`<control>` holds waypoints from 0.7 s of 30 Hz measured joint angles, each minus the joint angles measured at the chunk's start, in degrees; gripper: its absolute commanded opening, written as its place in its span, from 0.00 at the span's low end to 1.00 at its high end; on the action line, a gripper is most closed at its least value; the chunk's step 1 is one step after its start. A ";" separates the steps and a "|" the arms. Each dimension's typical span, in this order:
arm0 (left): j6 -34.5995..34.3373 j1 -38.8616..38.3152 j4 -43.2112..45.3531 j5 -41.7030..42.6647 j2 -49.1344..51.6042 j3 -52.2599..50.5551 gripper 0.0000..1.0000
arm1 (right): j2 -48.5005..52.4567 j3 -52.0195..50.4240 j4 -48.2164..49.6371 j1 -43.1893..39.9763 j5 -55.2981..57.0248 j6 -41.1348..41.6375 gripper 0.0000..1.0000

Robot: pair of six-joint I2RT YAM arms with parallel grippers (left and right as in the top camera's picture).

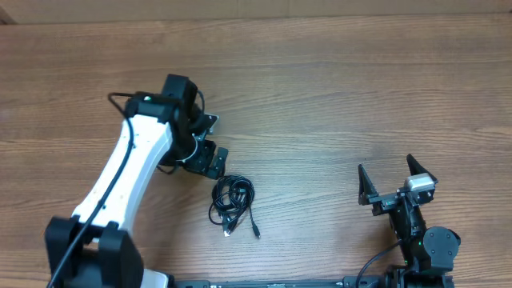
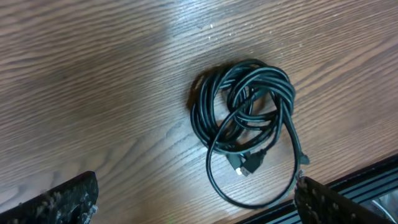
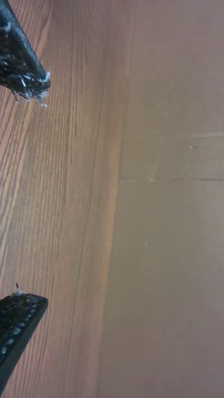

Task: Untangle cables
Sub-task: 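Move the left gripper forward and down over the black cable coil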

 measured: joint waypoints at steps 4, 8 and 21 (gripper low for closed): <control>-3.65 -1.22 2.60 -3.56 2.89 -0.85 1.00 | 0.00 0.00 -0.02 0.02 0.00 -0.02 1.00; -6.67 -2.80 6.97 -5.40 3.26 -4.92 1.00 | 0.00 0.00 -0.04 0.02 0.00 0.00 1.00; -17.14 -5.62 20.65 -7.93 3.56 -18.62 1.00 | 0.00 0.00 -0.04 0.02 0.00 -0.02 1.00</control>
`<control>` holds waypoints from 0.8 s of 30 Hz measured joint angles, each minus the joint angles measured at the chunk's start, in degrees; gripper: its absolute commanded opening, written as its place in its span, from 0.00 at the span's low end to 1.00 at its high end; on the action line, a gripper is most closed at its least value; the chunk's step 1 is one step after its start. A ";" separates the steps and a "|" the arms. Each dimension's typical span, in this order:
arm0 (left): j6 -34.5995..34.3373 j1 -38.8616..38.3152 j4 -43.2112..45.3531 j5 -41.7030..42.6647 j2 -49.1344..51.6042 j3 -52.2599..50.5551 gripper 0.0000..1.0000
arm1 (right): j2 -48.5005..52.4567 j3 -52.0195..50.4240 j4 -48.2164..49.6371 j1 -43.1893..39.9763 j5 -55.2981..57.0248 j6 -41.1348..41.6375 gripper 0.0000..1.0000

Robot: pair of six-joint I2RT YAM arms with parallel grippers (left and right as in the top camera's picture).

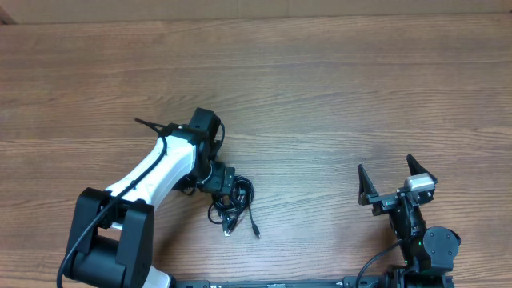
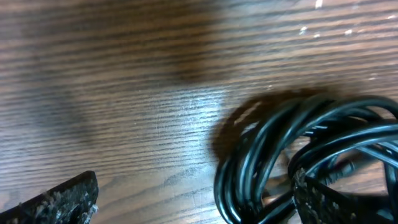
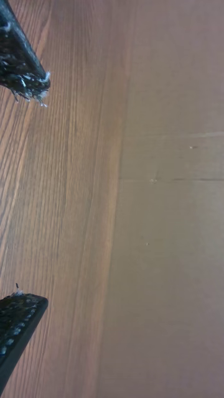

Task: Untangle cables
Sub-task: 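Move the left gripper forward and down over the black cable coil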

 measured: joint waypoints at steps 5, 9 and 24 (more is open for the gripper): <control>-1.86 0.00 1.53 -0.02 0.09 -3.65 1.00 | 0.00 0.00 0.04 0.00 0.00 0.02 1.00; -2.19 0.00 1.97 -0.42 0.07 -5.07 0.99 | 0.00 0.00 0.00 0.00 0.00 0.02 1.00; -3.30 -0.11 11.65 -1.38 -0.39 -5.14 1.00 | 0.00 0.00 0.02 0.00 0.00 0.02 1.00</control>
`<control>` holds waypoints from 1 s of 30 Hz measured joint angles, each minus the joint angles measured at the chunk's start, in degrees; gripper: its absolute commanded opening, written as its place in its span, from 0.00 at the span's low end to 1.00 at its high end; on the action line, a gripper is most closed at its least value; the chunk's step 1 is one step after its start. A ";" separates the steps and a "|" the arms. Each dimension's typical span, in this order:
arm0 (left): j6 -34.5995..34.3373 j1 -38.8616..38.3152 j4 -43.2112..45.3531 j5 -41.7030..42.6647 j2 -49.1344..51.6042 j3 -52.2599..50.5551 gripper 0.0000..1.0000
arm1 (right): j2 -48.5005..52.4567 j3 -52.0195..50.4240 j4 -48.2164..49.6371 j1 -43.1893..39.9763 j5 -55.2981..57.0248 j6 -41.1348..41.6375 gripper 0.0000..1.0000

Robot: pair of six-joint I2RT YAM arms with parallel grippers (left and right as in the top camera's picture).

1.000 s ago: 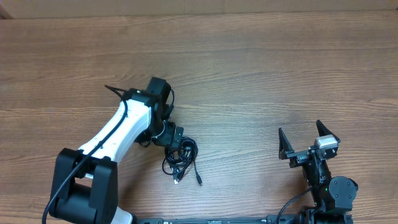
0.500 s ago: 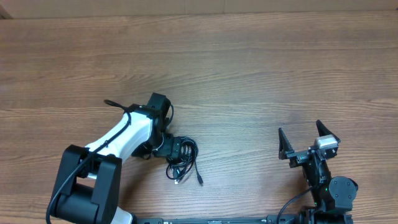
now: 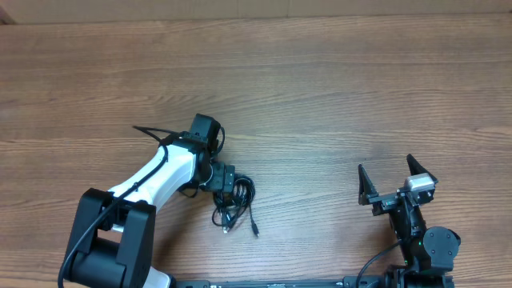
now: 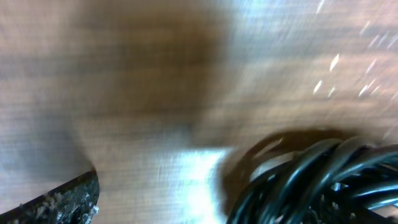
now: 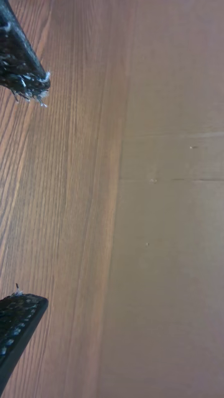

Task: Untangle cables
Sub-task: 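Move the left gripper forward and down over the black cable coil, then close the left gripper on the top of the cable coil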

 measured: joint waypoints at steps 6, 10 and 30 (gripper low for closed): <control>0.00 0.00 2.34 -0.11 -0.35 -0.48 1.00 | 0.00 0.00 0.00 0.00 -0.02 0.00 1.00; 0.00 0.00 2.95 -0.11 -0.42 -0.55 0.99 | 0.00 0.00 0.00 0.00 0.00 -0.02 1.00; -0.24 0.00 5.38 -0.44 -2.25 -3.30 1.00 | 0.00 0.00 -0.04 0.00 0.00 -0.02 1.00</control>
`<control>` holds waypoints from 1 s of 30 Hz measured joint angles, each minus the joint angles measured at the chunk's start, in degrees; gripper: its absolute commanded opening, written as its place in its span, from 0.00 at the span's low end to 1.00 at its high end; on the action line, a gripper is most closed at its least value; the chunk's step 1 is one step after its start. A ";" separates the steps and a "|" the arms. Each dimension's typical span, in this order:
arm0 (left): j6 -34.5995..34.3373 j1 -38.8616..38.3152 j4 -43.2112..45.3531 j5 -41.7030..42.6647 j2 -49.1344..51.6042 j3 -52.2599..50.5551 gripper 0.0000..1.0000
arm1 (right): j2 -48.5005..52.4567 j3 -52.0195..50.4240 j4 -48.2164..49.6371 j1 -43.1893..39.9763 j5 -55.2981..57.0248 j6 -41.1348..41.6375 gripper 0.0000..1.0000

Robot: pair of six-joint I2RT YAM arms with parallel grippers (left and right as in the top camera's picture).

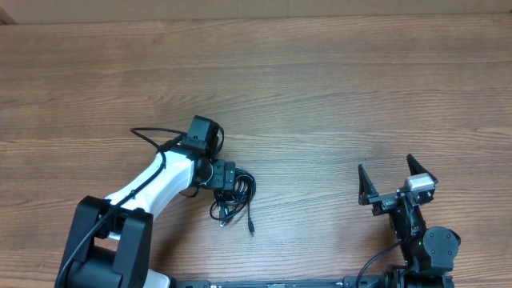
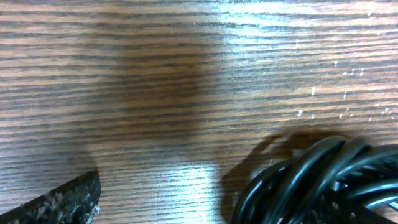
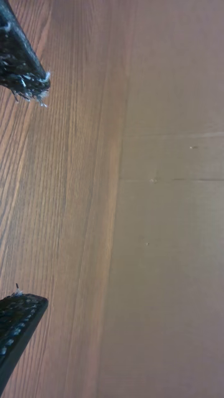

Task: Untangle cables
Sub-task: 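Close the left gripper on the top of the cable coil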

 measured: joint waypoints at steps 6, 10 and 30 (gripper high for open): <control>-0.17 -0.09 1.03 -0.09 -0.48 -0.76 1.00 | 0.00 0.00 0.04 0.00 0.00 0.02 1.00; -0.22 -0.09 1.68 -0.04 -0.74 -1.07 1.00 | 0.00 0.00 0.04 0.00 -0.02 0.02 1.00; 20.35 -0.09 -2.05 0.85 -0.72 -1.11 1.00 | 0.00 0.00 0.02 0.00 0.00 0.00 1.00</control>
